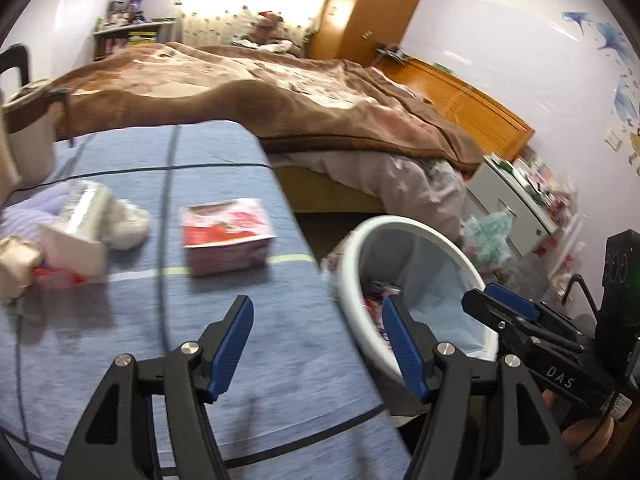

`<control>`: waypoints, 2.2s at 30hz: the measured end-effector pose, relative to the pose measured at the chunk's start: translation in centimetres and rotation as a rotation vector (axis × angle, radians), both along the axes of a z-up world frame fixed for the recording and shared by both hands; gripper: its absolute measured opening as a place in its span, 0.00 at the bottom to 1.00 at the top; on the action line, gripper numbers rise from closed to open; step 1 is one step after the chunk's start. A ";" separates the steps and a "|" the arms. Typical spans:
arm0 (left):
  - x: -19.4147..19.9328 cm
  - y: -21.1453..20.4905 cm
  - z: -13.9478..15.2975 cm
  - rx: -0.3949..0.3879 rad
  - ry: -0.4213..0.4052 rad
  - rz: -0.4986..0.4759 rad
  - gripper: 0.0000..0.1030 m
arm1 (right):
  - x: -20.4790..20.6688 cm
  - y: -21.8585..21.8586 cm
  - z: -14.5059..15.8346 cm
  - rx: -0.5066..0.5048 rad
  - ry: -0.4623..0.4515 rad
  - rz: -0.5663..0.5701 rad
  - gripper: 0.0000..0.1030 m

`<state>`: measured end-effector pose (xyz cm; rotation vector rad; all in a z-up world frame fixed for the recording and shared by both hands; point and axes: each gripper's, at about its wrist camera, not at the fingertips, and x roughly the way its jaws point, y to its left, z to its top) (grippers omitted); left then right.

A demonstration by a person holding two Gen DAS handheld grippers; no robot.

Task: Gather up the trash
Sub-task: 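Carry both red cans over the bin and release them inside, then move the right tool to the pink strawberry carton and close on it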

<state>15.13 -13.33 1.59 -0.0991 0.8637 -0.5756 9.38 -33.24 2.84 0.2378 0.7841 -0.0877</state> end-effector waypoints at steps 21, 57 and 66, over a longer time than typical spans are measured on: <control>1.6 14.8 -0.8 -0.012 -0.022 0.261 0.72 | 5.1 8.9 -0.7 0.017 -0.026 0.170 0.53; 7.0 22.2 -3.1 0.001 0.010 0.326 0.73 | 11.8 15.0 -1.8 -0.091 -0.113 0.433 0.57; 8.8 21.7 -2.7 0.044 -0.016 0.277 0.75 | 16.7 14.0 -3.4 0.010 -0.057 0.509 0.58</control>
